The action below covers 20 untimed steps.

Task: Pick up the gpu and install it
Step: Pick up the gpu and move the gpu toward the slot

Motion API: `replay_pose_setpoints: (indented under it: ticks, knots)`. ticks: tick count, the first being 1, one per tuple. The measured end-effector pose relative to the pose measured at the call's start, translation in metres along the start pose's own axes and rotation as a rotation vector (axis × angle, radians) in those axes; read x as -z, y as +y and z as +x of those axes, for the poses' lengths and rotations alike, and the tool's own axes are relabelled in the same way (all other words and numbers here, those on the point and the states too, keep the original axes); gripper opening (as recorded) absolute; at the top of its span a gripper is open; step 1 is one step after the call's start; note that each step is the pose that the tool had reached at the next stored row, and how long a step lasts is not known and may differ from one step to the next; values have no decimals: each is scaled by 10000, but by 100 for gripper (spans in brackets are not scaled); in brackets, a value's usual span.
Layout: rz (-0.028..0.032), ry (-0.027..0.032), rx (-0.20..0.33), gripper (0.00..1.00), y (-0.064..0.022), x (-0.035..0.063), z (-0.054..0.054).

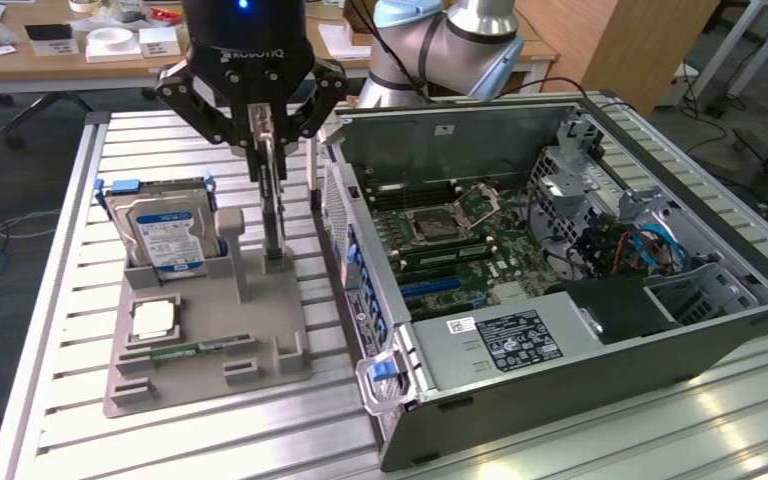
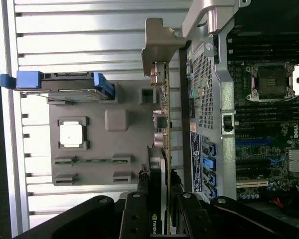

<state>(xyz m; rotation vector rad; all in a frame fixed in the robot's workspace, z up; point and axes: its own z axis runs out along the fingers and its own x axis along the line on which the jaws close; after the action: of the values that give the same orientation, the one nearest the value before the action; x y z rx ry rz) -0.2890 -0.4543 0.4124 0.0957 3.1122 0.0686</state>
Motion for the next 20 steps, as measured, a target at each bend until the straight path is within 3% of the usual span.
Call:
replay_pose_setpoints:
  ticks: [20]
  knots:
    - [3, 4, 2, 27, 2, 30, -8]
